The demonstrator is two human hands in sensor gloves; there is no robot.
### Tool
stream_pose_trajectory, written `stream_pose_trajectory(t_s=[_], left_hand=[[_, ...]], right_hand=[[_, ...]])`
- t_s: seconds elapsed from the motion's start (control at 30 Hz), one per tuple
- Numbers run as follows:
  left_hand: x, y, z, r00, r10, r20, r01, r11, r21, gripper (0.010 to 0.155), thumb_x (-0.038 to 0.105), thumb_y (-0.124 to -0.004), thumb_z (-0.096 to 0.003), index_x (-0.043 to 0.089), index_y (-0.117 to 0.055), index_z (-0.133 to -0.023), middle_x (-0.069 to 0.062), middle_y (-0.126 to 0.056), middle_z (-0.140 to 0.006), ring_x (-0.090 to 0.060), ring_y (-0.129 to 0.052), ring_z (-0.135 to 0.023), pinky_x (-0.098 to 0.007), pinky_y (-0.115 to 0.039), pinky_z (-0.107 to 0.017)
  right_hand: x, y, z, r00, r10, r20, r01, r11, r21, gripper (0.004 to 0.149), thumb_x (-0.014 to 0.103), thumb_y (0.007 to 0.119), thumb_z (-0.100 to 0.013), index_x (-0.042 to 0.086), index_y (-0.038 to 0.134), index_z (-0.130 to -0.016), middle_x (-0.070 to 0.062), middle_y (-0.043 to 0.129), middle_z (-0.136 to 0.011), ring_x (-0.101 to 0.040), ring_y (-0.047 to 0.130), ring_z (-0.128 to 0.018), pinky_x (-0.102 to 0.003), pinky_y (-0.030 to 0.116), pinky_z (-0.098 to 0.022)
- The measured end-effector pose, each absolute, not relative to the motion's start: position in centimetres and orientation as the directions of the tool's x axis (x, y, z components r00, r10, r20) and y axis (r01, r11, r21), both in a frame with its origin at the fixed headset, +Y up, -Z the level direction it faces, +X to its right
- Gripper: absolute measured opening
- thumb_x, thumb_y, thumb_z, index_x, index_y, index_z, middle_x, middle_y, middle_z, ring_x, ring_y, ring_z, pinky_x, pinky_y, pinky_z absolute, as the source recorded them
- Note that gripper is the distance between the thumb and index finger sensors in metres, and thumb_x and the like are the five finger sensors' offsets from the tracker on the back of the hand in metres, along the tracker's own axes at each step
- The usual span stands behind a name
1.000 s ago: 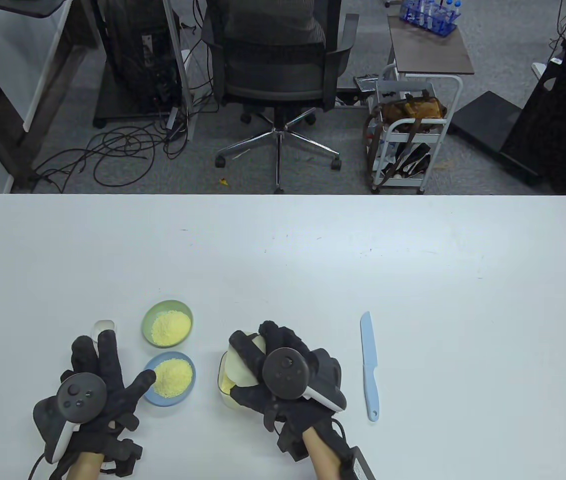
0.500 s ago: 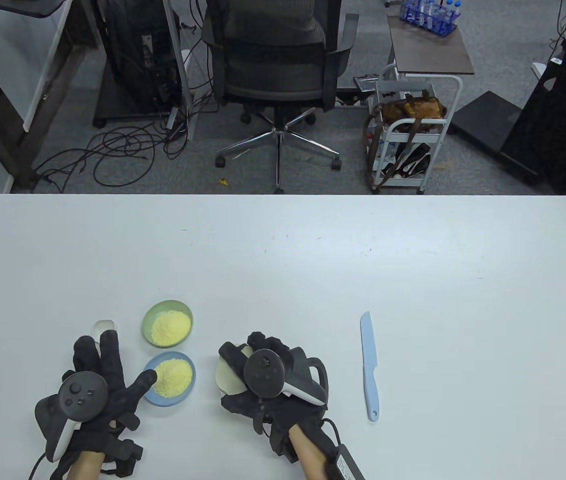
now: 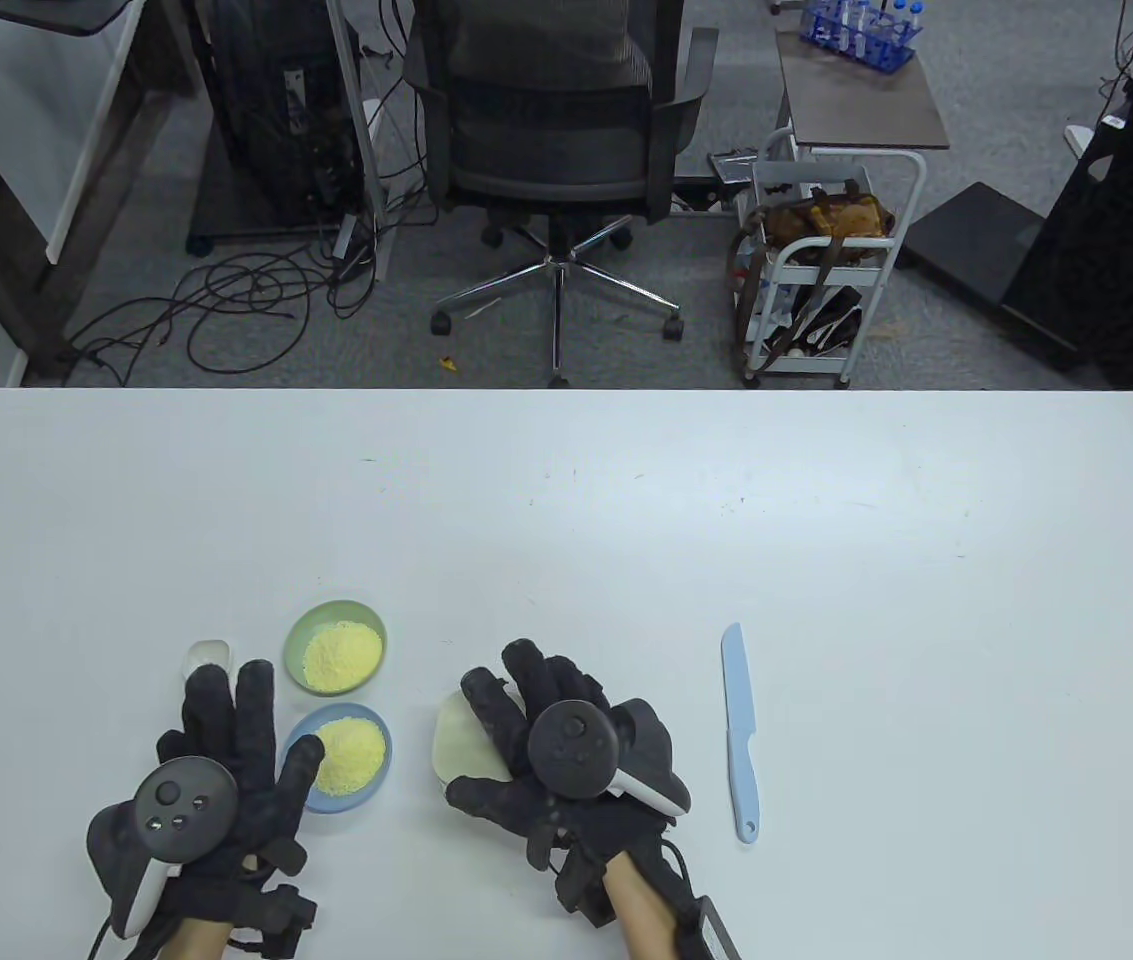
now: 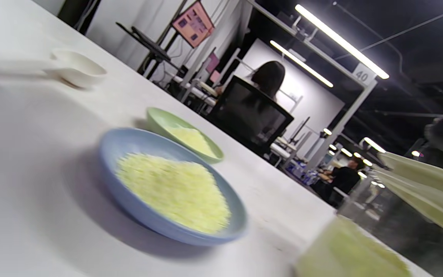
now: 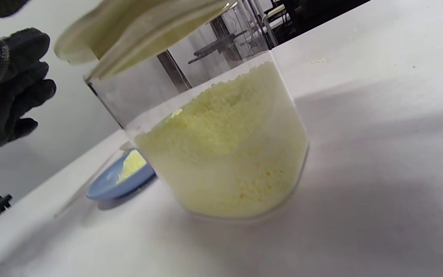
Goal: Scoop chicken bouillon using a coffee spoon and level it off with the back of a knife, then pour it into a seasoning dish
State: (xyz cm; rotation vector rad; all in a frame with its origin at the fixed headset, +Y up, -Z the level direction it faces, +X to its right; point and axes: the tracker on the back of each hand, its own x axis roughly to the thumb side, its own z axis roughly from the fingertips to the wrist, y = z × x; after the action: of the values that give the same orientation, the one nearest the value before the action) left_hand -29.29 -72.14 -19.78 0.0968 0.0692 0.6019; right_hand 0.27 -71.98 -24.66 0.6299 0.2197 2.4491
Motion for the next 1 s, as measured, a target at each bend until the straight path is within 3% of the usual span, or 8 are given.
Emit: stream_pose_trajectory(t_s=[0.17,0.4,0.9,1.0], left_hand=[[-24.3,-72.1,-20.7,0.792,0.607,0.064,-0.61,0.791,0.048,0.07,0.06,-0.048,-0.0463,0.042,-0.021,-0.109,0.005,-0.007,-0.116,-0.019,-0.015,-0.116,-0.06,-0.012,-0.075],[-20.4,-73.9,-22.1,0.758,0.649,0.063,-0.645,0.76,-0.077,0.07,0.058,-0.047,-0.0457,0.037,-0.024,-0.109,0.005,-0.012,-0.117,-0.019,-0.018,-0.116,-0.058,-0.014,-0.076],[-19.4,-75.5,-22.4,0.782,0.62,0.057,-0.614,0.783,-0.095,0.069,0.055,-0.047,-0.0453,0.033,-0.032,-0.109,0.003,-0.023,-0.118,-0.019,-0.028,-0.116,-0.058,-0.016,-0.076],[-19.6,-76.0,-22.4,0.812,0.58,0.069,-0.572,0.814,-0.102,0.069,0.055,-0.045,-0.0449,0.032,-0.032,-0.108,0.002,-0.024,-0.117,-0.02,-0.029,-0.115,-0.058,-0.017,-0.076]], right_hand=[[1.2,-72.7,-24.2,-0.715,0.604,0.352,-0.552,-0.796,0.247,0.074,0.064,0.062,-0.046,0.037,0.025,-0.105,-0.002,0.001,-0.116,-0.05,0.009,-0.103,-0.066,0.005,-0.072],[1.5,-75.2,-24.1,-0.669,0.691,0.272,-0.645,-0.722,0.251,0.07,0.06,0.055,-0.048,0.031,0.027,-0.105,-0.001,0.012,-0.117,-0.049,0.012,-0.102,-0.064,0.001,-0.071],[1.1,-76.4,-24.1,-0.698,0.66,0.28,-0.62,-0.751,0.225,0.065,0.056,0.05,-0.05,0.03,0.023,-0.103,-0.003,0.022,-0.117,-0.047,0.015,-0.102,-0.062,-0.001,-0.071],[0.9,-76.4,-24.1,-0.691,0.672,0.268,-0.633,-0.741,0.226,0.064,0.055,0.053,-0.05,0.03,0.027,-0.103,-0.003,0.024,-0.117,-0.047,0.016,-0.102,-0.062,-0.001,-0.071]])
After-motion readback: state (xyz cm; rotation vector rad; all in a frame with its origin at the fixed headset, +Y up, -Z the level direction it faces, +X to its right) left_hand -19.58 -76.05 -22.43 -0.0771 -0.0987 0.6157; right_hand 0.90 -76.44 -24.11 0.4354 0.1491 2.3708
